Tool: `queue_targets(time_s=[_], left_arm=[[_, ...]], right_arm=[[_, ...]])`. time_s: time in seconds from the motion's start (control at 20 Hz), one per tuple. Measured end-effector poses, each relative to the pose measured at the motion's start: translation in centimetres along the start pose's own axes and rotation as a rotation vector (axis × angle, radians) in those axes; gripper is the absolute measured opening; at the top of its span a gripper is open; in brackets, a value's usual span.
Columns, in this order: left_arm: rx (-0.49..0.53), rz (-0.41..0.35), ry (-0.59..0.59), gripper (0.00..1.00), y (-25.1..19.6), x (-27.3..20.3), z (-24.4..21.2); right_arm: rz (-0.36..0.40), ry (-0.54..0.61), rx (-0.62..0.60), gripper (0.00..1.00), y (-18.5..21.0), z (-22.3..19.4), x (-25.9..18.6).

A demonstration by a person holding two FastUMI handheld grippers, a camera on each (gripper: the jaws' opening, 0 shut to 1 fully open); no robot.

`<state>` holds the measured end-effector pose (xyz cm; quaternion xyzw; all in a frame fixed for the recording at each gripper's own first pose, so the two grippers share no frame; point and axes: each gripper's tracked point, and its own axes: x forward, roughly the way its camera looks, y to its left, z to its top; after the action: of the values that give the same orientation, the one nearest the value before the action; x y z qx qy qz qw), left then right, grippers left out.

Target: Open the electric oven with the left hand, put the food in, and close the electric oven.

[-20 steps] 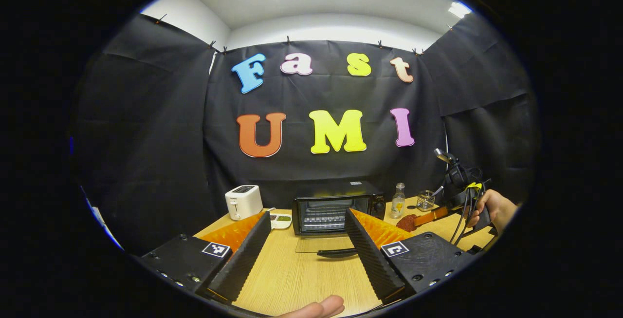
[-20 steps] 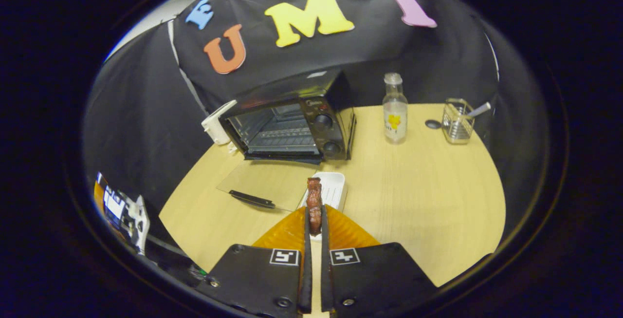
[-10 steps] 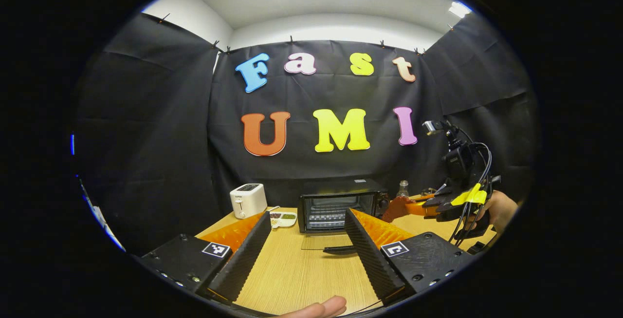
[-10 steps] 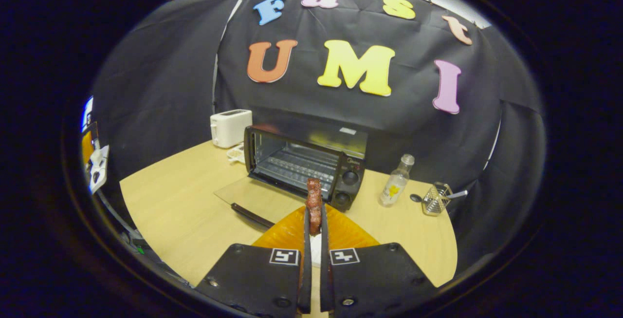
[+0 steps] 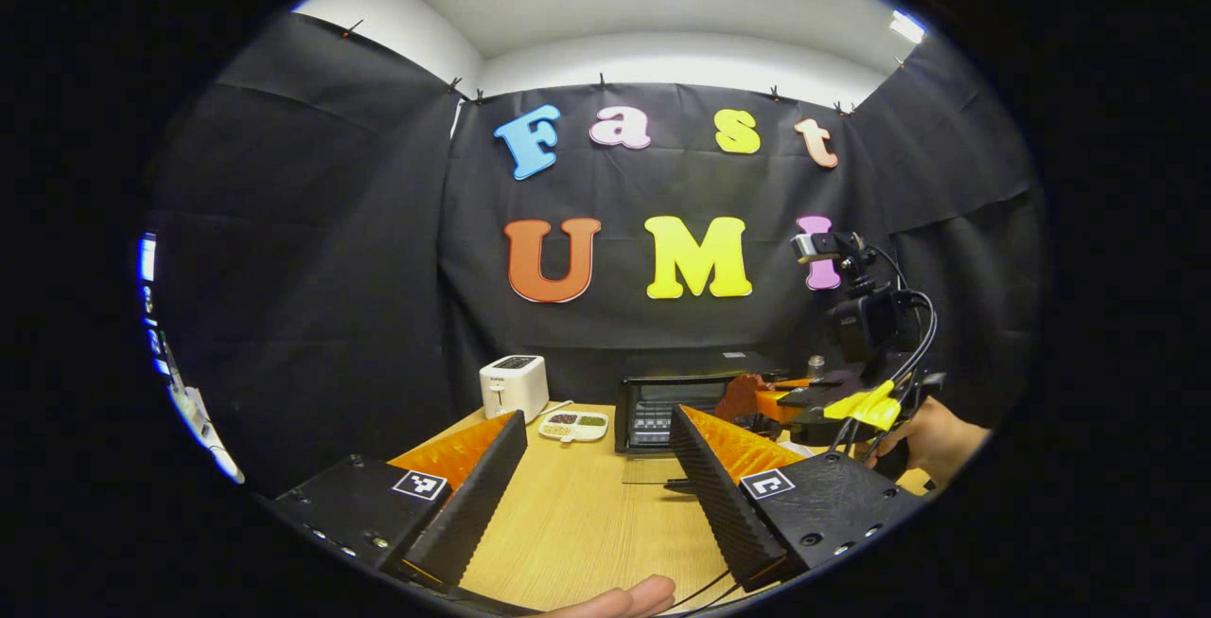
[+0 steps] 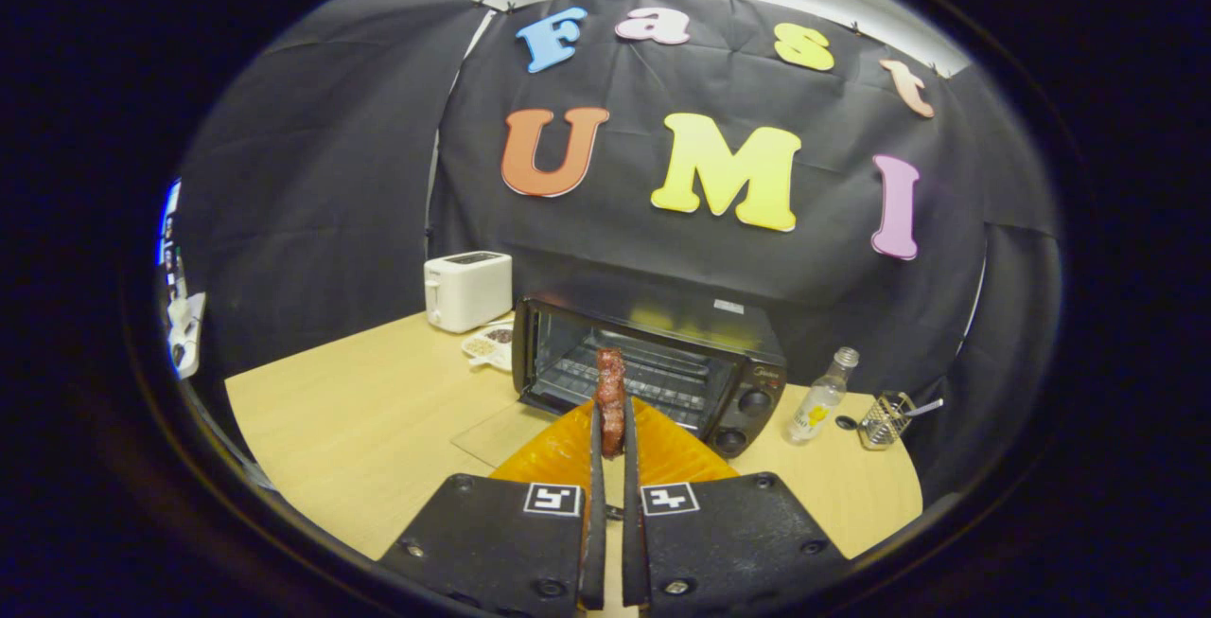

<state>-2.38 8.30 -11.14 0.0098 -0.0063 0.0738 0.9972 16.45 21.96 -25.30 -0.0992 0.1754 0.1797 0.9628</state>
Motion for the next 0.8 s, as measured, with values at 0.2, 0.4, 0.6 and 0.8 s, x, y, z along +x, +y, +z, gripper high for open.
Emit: queue_targets(time_s=[0.2, 0.4, 0.6, 0.8], left_arm=[[-0.013, 0.043, -0.024, 0.97, 2.2, -0.4, 0.0], [-0.019, 0.064, -0.028, 0.97, 3.2, -0.7, -0.1], [0.002, 0.056, -0.023, 0.96, 3.5, 0.4, -0.4], [0.035, 0.085, -0.031, 0.96, 4.8, 1.6, -0.4]], right_arm=[[-0.023, -0.01, 0.036, 0.1, 2.0, -0.3, 3.8], [-0.061, -0.007, 0.086, 0.1, 2.7, -0.9, 7.7], [-0.097, -0.035, 0.201, 0.1, 2.8, -1.7, 11.3], [-0.113, -0.066, 0.355, 0.1, 2.4, -2.0, 14.5]])
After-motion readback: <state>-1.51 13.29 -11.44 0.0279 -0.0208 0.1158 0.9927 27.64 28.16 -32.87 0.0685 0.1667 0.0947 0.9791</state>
